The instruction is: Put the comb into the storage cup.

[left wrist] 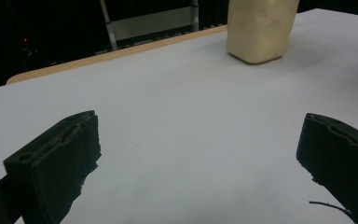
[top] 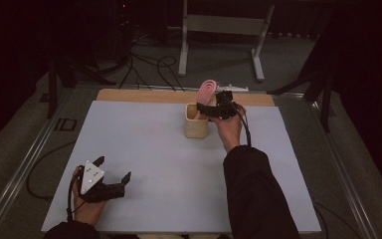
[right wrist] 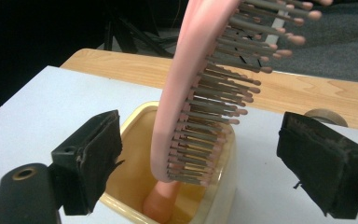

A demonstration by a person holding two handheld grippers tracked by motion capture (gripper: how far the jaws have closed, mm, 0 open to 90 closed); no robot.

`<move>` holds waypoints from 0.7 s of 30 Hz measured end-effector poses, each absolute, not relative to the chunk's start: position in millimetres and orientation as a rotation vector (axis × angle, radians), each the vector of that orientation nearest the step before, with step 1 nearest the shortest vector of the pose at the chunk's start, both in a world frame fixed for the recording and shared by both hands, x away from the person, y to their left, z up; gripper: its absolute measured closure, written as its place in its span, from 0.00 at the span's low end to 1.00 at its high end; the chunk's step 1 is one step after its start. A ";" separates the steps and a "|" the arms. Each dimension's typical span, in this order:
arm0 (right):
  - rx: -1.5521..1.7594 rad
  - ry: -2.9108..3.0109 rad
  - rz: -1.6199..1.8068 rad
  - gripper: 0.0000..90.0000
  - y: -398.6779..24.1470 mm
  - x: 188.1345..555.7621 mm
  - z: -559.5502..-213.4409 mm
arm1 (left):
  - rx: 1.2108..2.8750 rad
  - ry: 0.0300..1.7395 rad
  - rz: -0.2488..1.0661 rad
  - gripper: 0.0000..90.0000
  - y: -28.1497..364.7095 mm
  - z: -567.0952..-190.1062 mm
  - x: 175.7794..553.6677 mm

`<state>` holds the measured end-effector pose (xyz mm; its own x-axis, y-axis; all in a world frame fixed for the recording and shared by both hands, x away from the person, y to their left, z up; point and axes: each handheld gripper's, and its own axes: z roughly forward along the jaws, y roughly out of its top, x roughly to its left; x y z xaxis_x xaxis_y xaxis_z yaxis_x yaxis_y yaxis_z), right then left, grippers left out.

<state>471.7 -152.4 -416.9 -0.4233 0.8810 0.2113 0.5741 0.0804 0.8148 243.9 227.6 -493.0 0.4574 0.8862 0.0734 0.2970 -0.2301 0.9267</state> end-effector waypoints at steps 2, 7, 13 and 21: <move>1.438 2.029 1.267 0.12 -152.8 470.9 -416.2 | 1.763 1.014 0.782 0.00 227.6 -493.0 243.9; 1.414 2.036 1.258 0.10 -154.5 468.5 -416.0 | 1.765 1.015 0.783 0.00 227.5 -493.1 244.0; 1.392 2.040 1.261 0.10 -158.6 463.5 -417.5 | 1.765 1.016 0.785 0.00 227.3 -493.0 244.0; 1.384 2.041 1.265 0.10 -167.5 457.3 -418.8 | 1.767 1.018 0.787 0.00 226.1 -493.6 245.0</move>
<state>457.3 -167.5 -418.8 -0.4504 0.8758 0.1735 0.5452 0.1159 0.8303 245.0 226.1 -493.6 0.4538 0.8877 0.0783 0.2996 -0.2347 0.9248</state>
